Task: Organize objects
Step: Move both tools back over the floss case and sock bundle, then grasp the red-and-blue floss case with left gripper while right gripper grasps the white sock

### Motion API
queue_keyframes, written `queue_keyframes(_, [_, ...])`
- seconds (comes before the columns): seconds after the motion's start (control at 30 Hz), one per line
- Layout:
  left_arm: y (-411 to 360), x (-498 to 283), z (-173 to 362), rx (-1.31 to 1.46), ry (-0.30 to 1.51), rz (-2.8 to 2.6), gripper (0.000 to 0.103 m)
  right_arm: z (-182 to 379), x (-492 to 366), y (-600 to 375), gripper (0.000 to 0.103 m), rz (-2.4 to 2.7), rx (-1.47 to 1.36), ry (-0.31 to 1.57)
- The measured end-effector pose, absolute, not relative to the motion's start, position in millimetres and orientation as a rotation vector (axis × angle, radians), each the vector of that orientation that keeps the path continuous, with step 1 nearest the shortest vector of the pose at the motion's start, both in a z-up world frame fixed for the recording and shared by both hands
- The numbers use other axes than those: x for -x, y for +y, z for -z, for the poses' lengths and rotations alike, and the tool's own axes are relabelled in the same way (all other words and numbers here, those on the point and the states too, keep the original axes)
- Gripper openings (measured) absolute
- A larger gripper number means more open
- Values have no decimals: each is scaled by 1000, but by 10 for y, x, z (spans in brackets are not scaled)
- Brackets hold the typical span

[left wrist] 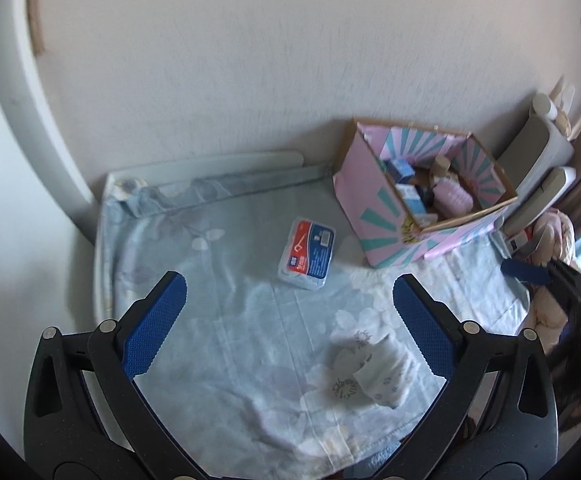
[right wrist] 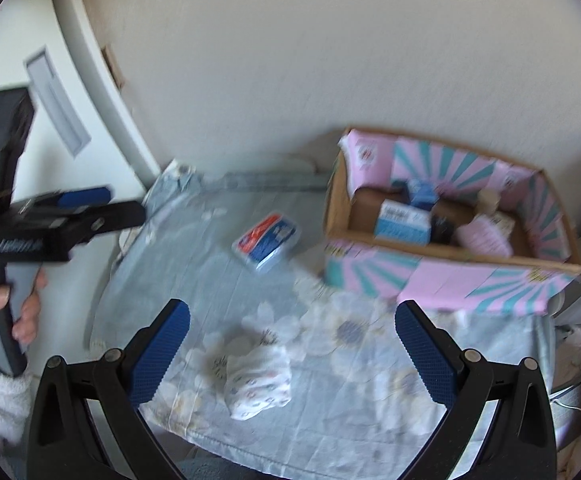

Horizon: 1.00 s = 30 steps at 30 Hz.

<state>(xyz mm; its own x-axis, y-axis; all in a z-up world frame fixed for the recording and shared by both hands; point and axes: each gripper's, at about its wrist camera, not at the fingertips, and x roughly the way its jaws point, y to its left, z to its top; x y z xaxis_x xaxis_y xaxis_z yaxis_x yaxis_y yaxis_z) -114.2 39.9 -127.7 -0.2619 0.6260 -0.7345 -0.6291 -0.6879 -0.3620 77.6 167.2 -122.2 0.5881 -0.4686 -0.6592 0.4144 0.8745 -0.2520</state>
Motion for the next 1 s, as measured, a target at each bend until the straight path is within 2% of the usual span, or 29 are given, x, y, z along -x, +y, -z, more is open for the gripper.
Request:
queue_keyframes(0.47, [1332, 1364, 2192, 1202, 171, -1905, 103, 2284, -891, 1551, 103, 450, 70, 870])
queue_keyframes(0.6, [1473, 1402, 2312, 1200, 204, -1887, 103, 2399, -885, 1584, 103, 454, 96, 862])
queue_keyframes(0.73, [1575, 1426, 2358, 1189, 216, -1880, 98, 2444, -881, 1622, 101, 470, 151, 855])
queue_keyframes(0.9, [1655, 1419, 2372, 1167, 237, -1879, 93, 2476, -900, 1617, 85, 470, 193, 869])
queue_keyframes(0.97, [1680, 1429, 2384, 1166, 243, -1873, 79, 2486, -909, 1606, 76, 464, 200, 877])
queue_keyframes(1.0, [1700, 1433, 2395, 1172, 251, -1870, 77, 2490, -912, 1601, 74, 454, 198, 880])
